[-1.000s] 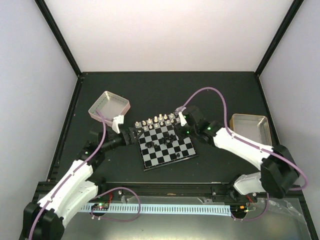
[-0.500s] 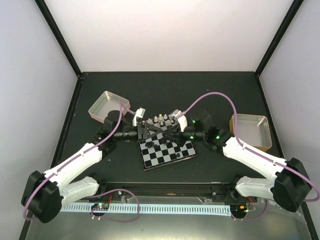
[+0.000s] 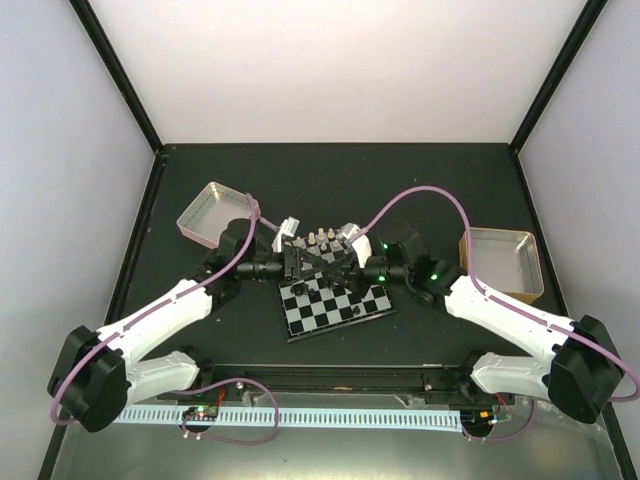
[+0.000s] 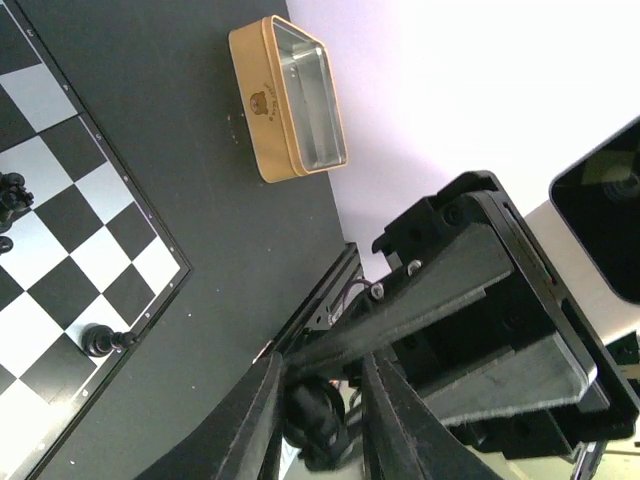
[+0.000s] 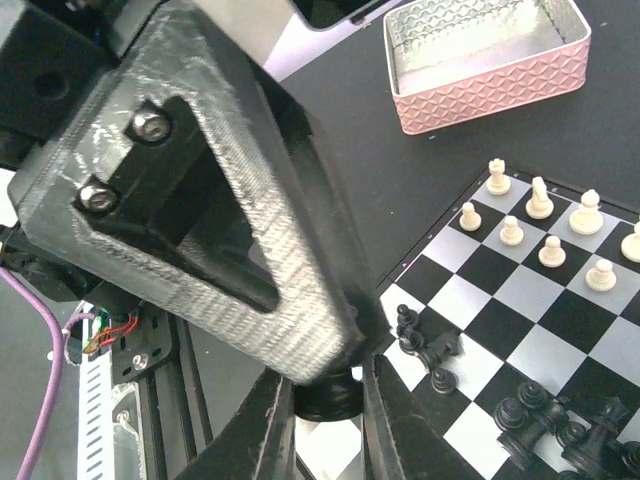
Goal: Set up the chess pieces on the board
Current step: Place the chess piece on the chessboard.
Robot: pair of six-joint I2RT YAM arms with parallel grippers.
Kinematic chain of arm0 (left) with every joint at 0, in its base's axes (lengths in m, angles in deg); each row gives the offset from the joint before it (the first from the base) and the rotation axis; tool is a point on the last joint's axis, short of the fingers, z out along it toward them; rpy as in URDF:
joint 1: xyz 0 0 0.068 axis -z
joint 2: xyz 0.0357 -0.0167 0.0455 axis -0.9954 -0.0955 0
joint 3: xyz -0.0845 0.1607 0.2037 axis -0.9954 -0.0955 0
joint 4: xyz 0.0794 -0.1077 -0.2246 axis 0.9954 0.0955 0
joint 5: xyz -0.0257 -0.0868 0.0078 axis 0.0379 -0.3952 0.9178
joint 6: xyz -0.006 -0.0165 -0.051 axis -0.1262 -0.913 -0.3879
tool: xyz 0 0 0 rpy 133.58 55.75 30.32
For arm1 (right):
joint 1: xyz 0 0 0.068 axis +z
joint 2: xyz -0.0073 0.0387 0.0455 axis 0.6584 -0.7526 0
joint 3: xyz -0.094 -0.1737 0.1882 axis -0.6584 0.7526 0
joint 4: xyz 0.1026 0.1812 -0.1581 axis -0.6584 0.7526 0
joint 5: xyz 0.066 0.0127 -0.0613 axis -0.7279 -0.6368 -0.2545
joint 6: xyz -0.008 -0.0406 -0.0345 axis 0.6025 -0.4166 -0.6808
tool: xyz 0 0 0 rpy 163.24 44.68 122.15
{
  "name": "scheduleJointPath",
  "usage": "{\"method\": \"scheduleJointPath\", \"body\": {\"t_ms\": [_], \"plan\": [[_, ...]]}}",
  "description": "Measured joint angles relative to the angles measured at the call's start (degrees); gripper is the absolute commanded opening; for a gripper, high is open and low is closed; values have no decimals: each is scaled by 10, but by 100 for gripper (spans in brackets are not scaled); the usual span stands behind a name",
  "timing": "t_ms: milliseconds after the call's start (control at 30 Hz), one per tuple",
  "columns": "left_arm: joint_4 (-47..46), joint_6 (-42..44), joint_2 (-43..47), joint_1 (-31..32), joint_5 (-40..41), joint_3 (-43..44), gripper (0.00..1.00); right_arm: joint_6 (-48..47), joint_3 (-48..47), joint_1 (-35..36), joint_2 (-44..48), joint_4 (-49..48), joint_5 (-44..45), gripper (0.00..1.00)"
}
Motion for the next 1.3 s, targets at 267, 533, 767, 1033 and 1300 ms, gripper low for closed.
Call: {"method": "scheduleJointPath", "body": {"t_ms": [267, 533, 767, 1033, 1300], "plan": [[18, -8, -9, 2, 18, 4, 2, -24, -2, 20, -2, 12, 39, 11], [50, 10, -5, 2, 41, 7, 2, -17, -6, 28, -1, 31, 80, 56], [148, 103, 71, 18, 166, 6, 1, 52, 16, 28, 83, 50, 145, 66], [236, 152, 114, 175, 407, -38, 1, 169, 51, 28, 131, 76, 248, 66], [305, 110, -24, 296, 579, -46, 2, 227, 81, 28, 110, 96, 269, 66]]}}
